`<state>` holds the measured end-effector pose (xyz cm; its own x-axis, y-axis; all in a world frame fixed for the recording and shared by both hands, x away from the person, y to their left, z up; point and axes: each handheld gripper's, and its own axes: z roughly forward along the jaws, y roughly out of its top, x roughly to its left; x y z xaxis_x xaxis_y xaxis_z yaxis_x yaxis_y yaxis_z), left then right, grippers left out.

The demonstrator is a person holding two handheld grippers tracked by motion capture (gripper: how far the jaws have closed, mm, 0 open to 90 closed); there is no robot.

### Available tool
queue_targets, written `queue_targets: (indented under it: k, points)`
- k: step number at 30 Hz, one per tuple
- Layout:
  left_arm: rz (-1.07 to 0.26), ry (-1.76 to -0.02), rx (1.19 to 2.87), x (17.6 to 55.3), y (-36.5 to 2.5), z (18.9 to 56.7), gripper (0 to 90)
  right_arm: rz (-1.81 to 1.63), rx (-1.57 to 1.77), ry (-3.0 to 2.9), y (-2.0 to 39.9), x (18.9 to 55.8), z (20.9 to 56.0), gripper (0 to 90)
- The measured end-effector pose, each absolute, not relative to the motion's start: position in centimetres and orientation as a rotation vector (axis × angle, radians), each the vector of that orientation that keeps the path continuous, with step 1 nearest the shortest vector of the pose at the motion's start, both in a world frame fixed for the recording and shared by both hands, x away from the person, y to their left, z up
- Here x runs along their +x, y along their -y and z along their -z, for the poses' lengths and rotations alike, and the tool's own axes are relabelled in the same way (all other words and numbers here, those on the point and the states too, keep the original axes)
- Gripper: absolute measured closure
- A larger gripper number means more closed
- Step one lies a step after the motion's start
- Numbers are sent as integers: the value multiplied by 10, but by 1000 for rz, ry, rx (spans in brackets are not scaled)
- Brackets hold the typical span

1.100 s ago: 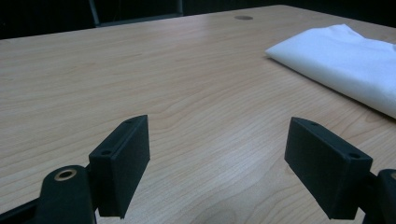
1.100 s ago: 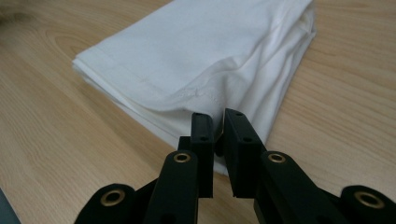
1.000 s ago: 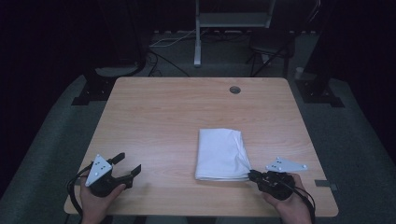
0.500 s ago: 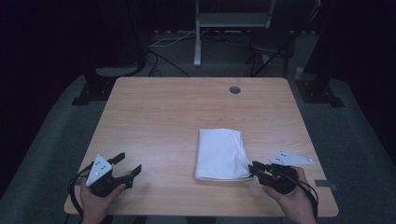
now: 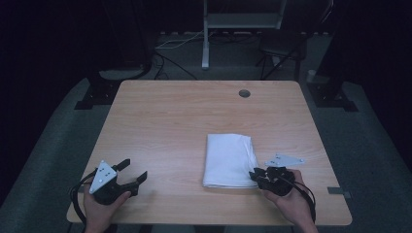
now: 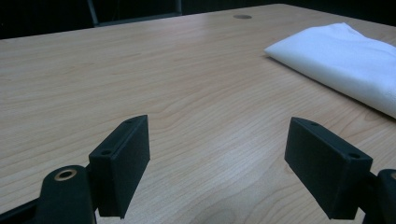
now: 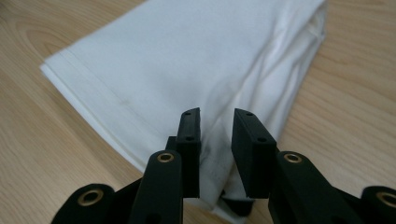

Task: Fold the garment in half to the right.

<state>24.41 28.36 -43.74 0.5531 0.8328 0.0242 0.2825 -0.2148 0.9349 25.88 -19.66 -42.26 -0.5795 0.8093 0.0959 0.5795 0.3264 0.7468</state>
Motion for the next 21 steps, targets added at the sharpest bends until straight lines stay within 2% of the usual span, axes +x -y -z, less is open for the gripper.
queue_targets:
  k: [7,15,21]
  points:
    - [-672,-929,1759,244,-284,437,220,-1107,1266,-2296,202,256,430,698]
    - [-679,-925,1756,244,-284,437,220,-1127,1280,-2230,204,254,423,646]
    - [-677,-926,1756,244,-284,437,220,-1099,1295,-2265,203,255,433,636]
